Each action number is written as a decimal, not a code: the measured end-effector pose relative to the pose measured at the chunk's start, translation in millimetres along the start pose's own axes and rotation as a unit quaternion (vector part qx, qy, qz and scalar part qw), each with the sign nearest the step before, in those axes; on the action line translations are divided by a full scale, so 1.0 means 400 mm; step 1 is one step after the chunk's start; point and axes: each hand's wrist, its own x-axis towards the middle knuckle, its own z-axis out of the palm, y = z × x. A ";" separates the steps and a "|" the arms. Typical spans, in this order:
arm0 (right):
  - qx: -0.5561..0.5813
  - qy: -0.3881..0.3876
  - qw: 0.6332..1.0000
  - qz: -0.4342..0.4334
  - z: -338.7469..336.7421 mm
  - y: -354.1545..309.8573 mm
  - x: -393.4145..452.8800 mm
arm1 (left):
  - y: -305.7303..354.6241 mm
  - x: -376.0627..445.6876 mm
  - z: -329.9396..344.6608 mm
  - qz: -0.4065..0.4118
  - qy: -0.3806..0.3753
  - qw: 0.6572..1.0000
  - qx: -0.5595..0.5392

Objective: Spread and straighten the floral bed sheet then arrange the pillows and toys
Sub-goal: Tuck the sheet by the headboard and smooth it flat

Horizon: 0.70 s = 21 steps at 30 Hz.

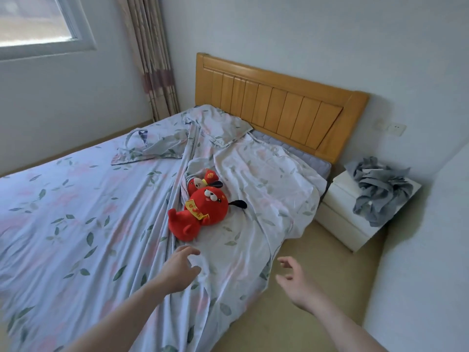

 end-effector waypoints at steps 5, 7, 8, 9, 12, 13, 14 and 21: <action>-0.056 -0.083 0.994 -0.043 -0.032 -0.069 0.241 | 0.012 0.063 -0.029 -0.069 0.047 0.997 0.002; -0.073 -0.114 0.989 -0.063 -0.030 -0.111 0.343 | 0.000 0.100 -0.051 -0.096 0.070 0.993 -0.003; -0.073 -0.130 0.986 -0.068 -0.027 -0.130 0.390 | -0.006 0.120 -0.063 -0.109 0.078 0.991 -0.007; -0.075 -0.144 0.984 -0.071 -0.023 -0.147 0.442 | -0.017 0.149 -0.073 -0.125 0.086 0.988 -0.011; -0.095 -0.169 0.979 -0.070 -0.027 -0.179 0.557 | -0.038 0.239 -0.086 -0.150 0.098 0.984 -0.017; -0.105 -0.178 0.976 -0.071 -0.034 -0.187 0.600 | -0.044 0.281 -0.087 -0.158 0.103 0.982 -0.022; -0.116 -0.181 0.974 -0.070 -0.043 -0.197 0.641 | -0.046 0.324 -0.087 -0.163 0.104 0.981 -0.026; -0.154 -0.184 0.969 -0.063 -0.121 -0.258 0.939 | 0.011 0.609 -0.056 -0.222 0.044 0.972 -0.065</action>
